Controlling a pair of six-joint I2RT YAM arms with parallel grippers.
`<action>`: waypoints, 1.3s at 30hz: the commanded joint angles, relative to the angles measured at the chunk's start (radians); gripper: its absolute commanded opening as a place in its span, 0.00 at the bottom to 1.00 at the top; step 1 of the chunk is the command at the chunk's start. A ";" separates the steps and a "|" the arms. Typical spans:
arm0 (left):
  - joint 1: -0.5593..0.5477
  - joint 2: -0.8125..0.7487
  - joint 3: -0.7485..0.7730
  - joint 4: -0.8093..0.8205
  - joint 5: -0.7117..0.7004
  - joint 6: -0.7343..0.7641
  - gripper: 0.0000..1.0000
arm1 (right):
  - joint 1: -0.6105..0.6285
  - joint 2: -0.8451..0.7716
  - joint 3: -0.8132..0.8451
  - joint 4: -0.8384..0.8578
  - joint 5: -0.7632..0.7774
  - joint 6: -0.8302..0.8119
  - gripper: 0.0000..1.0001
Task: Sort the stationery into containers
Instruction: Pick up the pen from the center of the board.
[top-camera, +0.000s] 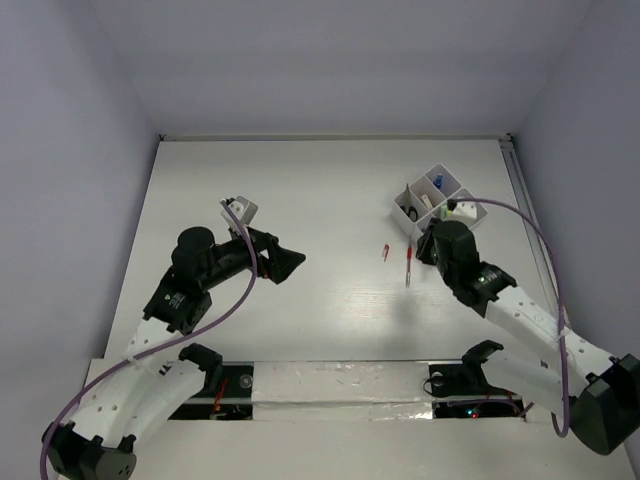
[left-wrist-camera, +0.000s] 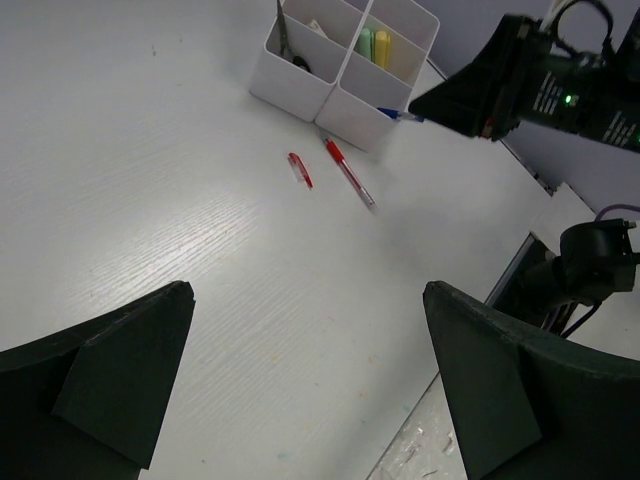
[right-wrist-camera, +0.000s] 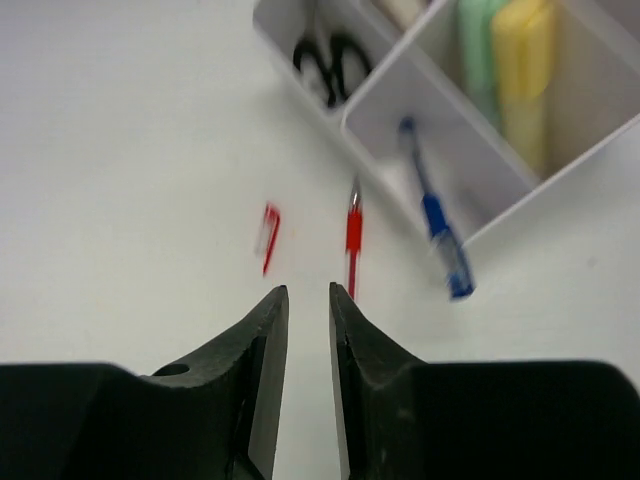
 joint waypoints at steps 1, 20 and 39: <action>-0.004 0.010 0.051 0.022 -0.004 0.011 0.99 | 0.069 -0.001 -0.068 -0.062 -0.101 0.094 0.28; -0.004 0.024 0.049 0.022 0.000 0.011 0.99 | 0.094 0.373 -0.039 -0.004 -0.033 0.184 0.43; -0.004 0.030 0.049 0.020 0.028 0.004 0.99 | 0.114 0.404 -0.031 -0.017 -0.027 0.211 0.04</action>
